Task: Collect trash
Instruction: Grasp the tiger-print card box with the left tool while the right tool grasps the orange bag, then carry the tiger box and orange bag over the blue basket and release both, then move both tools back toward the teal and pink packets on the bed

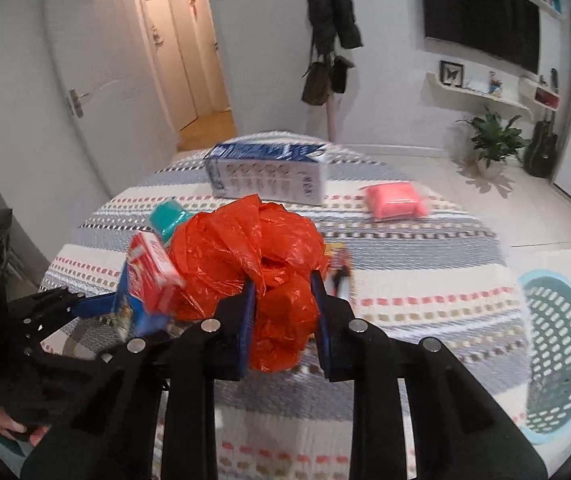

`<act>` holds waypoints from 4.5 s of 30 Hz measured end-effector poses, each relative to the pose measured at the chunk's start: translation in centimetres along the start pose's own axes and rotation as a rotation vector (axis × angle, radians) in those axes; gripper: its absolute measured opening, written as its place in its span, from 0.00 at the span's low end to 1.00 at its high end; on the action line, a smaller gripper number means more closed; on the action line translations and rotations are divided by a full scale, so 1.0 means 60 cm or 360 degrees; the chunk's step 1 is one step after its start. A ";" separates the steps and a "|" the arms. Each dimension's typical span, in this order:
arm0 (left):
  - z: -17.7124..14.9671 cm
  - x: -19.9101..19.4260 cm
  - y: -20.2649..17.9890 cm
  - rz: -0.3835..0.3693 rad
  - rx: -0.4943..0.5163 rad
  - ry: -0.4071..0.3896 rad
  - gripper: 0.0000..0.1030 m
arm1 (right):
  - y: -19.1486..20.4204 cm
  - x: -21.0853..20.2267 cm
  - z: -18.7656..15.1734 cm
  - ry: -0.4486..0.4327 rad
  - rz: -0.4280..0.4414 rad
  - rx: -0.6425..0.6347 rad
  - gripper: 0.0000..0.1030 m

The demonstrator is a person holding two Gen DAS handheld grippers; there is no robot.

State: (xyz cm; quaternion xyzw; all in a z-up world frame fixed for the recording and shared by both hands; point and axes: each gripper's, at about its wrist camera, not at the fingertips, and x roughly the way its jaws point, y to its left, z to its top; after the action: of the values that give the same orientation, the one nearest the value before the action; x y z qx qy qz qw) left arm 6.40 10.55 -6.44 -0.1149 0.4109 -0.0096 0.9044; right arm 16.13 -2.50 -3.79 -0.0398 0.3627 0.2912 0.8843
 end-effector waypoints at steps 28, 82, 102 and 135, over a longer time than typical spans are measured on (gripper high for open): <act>-0.037 -0.089 -0.011 -0.0010 -0.0289 -0.0135 0.63 | 0.030 -0.015 -0.110 0.0272 0.0022 -0.0148 0.83; 0.091 0.267 -0.470 -0.0456 0.0360 0.0299 0.71 | -0.597 -0.119 -0.249 0.0195 -0.0625 0.1213 0.47; 0.072 0.220 -0.415 -0.0469 0.0271 0.0242 0.72 | -0.551 -0.142 -0.214 0.0096 -0.0588 0.1058 0.62; 0.081 0.016 0.117 0.0013 -0.0573 -0.0149 0.72 | -0.165 0.080 0.031 0.0169 -0.0148 0.0268 0.62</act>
State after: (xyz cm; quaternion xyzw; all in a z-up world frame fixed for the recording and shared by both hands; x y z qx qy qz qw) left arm 10.13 18.26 -5.55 -0.2736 0.3637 0.0731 0.8874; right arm 25.39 -7.86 -7.02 0.0026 0.4300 0.2160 0.8766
